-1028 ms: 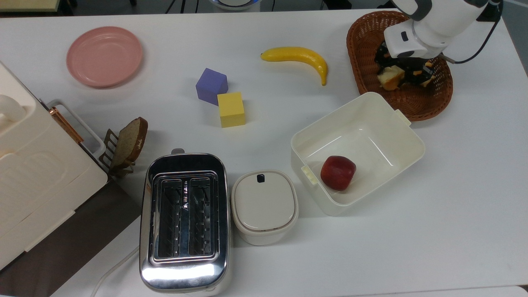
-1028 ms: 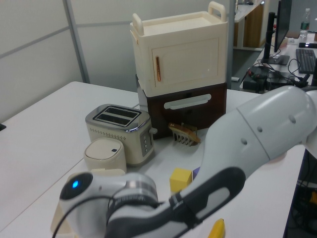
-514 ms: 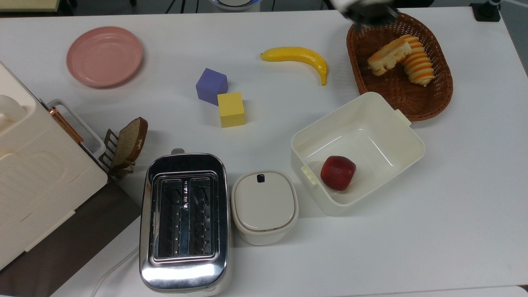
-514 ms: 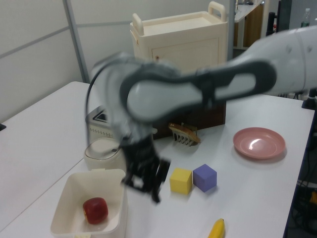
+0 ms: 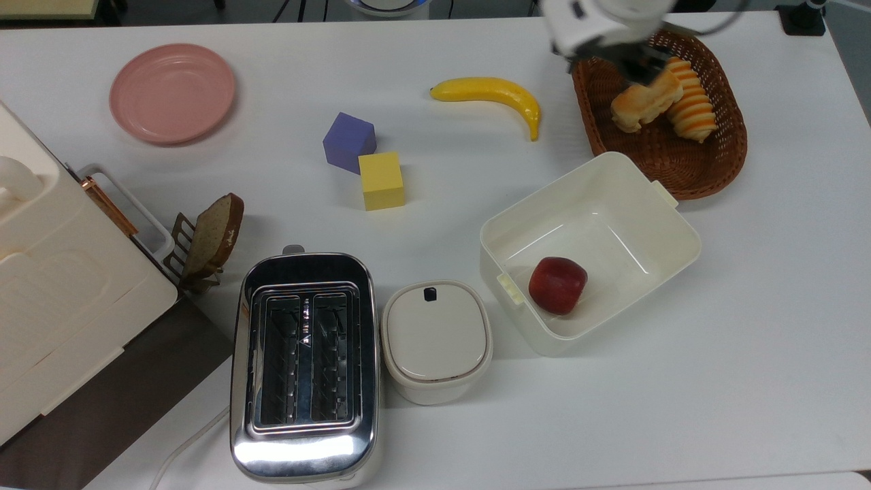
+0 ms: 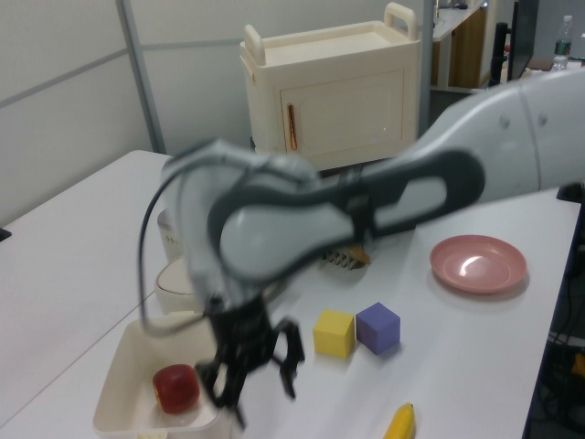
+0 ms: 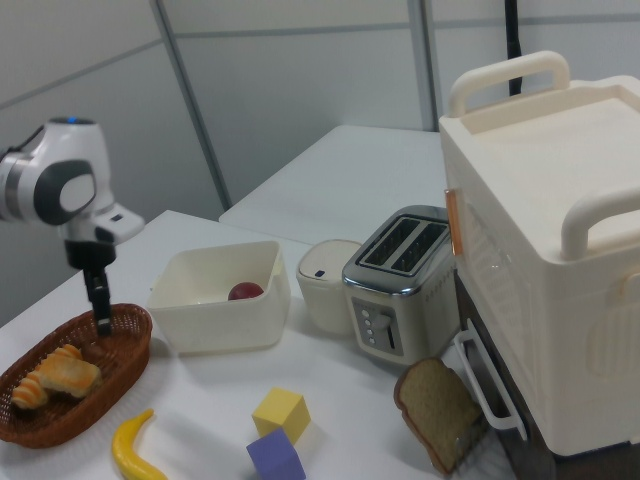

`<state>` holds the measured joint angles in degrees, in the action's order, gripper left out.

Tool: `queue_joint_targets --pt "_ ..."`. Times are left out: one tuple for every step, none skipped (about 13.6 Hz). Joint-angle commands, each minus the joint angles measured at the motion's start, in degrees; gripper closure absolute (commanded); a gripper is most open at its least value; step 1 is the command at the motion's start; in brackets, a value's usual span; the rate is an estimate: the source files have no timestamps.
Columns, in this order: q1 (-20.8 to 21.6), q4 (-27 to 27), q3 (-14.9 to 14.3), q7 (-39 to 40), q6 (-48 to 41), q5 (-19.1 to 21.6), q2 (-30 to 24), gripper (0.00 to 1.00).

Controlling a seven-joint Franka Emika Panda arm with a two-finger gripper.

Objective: Put the bread on the table

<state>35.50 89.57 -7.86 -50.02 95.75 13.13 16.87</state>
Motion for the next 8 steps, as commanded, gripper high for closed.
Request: queue_joint_targets --pt "6.0 0.7 -0.3 -9.0 7.6 -1.7 4.9 0.0" --pt "7.0 0.7 -0.3 -10.7 8.6 -2.2 6.1 0.0" --pt "8.8 0.7 -0.3 -11.7 9.3 -2.7 7.8 0.0" --pt "10.1 1.0 -0.3 -12.1 9.4 -2.8 8.6 0.0" --pt "11.3 1.4 -0.3 -13.6 9.6 -3.1 9.4 0.0" --pt "12.0 1.5 -0.3 -15.2 10.3 -3.8 10.2 0.0" --pt "12.8 2.0 -0.3 -16.2 10.9 -4.5 10.6 0.0" --pt "13.3 2.5 -0.3 -16.2 10.9 -4.6 10.6 0.0"
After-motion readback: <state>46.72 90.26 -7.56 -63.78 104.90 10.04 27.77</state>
